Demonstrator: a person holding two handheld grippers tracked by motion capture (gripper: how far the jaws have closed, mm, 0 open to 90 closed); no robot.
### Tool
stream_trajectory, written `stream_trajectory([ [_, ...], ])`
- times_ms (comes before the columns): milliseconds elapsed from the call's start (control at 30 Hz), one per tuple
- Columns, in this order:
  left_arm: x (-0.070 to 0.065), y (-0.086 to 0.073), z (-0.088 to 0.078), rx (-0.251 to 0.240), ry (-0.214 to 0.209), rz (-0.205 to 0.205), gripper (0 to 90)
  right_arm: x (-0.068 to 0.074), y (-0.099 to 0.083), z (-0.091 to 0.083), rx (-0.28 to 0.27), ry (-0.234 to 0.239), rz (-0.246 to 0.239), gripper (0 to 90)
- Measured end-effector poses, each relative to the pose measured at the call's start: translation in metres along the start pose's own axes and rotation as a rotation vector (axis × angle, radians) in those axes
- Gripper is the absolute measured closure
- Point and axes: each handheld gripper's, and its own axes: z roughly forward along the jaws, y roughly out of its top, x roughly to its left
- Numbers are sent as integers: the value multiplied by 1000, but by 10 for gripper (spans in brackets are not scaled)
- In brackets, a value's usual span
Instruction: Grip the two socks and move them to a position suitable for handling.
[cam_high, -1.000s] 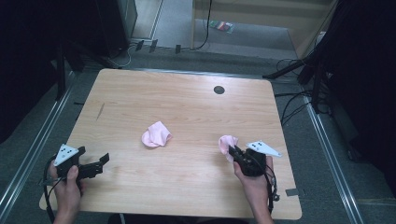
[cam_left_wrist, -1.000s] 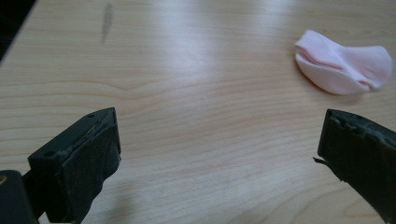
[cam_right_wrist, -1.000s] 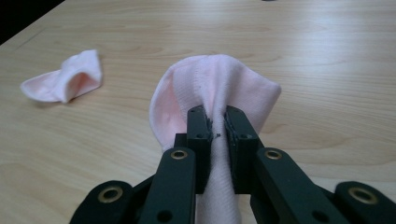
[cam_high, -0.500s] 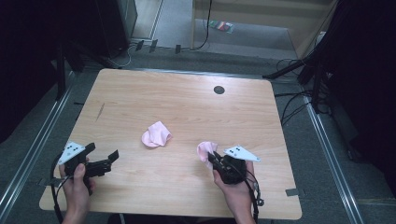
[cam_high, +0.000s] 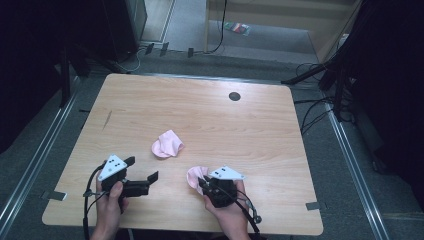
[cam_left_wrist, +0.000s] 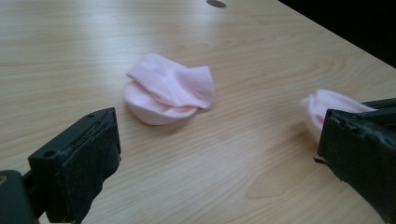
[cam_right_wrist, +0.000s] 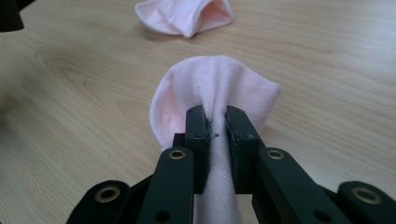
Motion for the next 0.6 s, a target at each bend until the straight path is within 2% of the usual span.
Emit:
stream_trajectory([
  [100, -8, -2, 6, 18, -22, 12, 0, 5, -3, 7, 11, 10, -9, 757],
  [133, -11, -4, 9, 28, -32, 15, 0, 11, -5, 14, 22, 9, -28, 638],
  [167, -11, -4, 9, 28, -32, 15, 0, 11, -5, 14, 22, 9, -28, 638],
  [233, -11, -6, 12, 37, -35, 15, 0, 15, -6, 15, 16, 2, -25, 528],
  [333, -10, -8, 13, 39, -51, 11, 0, 16, -7, 8, -6, -12, -25, 534],
  [367, -10, -8, 13, 37, -71, 10, 0, 22, -10, -1, -20, 10, -26, 639],
  [400, -10, -8, 14, 39, -92, 13, 0, 22, -10, -1, -20, 10, -26, 639],
  [433, -11, -8, 15, 36, -102, 7, 8, 26, -12, -3, -13, 30, -34, 672],
  [467, -13, -8, 16, 37, -94, 3, 89, 30, -14, -4, -3, 52, -43, 704],
  [500, -17, -8, 18, 59, -66, -9, 218, 40, -17, 1, 27, 105, -78, 708],
  [567, -18, -8, 19, 66, -75, -21, 231, 44, -19, 4, 40, 117, -97, 699],
  [600, -18, -8, 20, 74, -83, -23, 241, 48, -22, 8, 45, 104, -116, 680],
])
